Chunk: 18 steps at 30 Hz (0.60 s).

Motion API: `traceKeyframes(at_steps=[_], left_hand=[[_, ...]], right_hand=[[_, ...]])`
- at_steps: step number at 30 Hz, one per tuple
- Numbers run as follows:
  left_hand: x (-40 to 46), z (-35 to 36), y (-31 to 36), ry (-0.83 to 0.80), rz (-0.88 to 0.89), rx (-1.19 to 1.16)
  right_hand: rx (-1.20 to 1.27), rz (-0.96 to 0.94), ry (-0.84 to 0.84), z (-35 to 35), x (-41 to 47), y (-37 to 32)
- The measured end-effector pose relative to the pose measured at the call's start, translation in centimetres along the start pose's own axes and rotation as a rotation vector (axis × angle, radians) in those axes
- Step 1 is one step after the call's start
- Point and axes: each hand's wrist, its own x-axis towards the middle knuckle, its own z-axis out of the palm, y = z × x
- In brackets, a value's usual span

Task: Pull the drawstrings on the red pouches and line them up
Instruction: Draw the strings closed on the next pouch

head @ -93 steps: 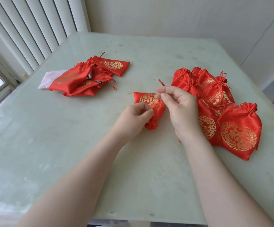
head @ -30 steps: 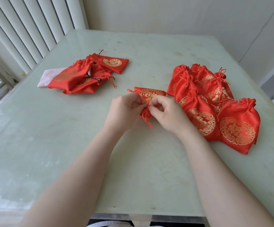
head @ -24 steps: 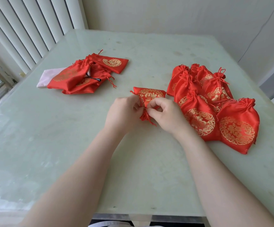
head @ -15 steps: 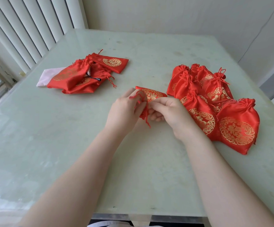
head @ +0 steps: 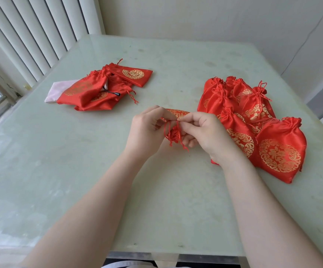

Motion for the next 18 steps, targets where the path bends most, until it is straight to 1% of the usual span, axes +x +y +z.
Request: traceKeyframes(at_steps=[3,4,5,6,7,9,10,12,15,17,18], left_hand=[[-0.1,0.1,0.3,-0.057,-0.034,-0.05],[-0.1,0.1,0.4,-0.066,-0.048,-0.06],[0.0,0.1,0.5,-0.073,-0.064,-0.071],[0.0,0.1,0.5,-0.079,-0.081,-0.082],[0.0,0.0,0.5,-0.08,-0.102,-0.088],[0.0,-0.1,0.3,-0.077,-0.165,-0.098],[0.1,-0.2,0.3,-0.08,-0.204,-0.113],[0.2,-0.3,0.4,-0.113,-0.262,-0.182],[0.0,-0.2,0.9,-0.192,-0.293,-0.26],[0.0,-0.2,1.1,-0.184,-0.329,-0.261],[0.1,-0.2,1.1,-0.163,-0.353,-0.244]], right_hand=[[-0.585,-0.425,0.154,-0.3,0.1,0.4],[-0.713,-0.499,0.194,-0.2,0.1,0.4],[-0.769,-0.509,0.215,-0.2,0.2,0.3],[-0.752,-0.458,0.216,-0.1,0.2,0.3],[-0.655,-0.362,0.205,-0.1,0.1,0.1],[-0.298,-0.15,0.156,-0.3,0.3,-0.1],[-0.12,-0.088,0.163,-0.3,0.5,-0.2],[0.157,-0.053,0.171,-0.3,0.5,-0.5],[0.547,-0.036,0.077,0.5,0.1,-0.8],[0.775,0.027,0.052,0.7,0.0,-1.3],[0.878,0.06,0.072,0.5,0.0,-1.4]])
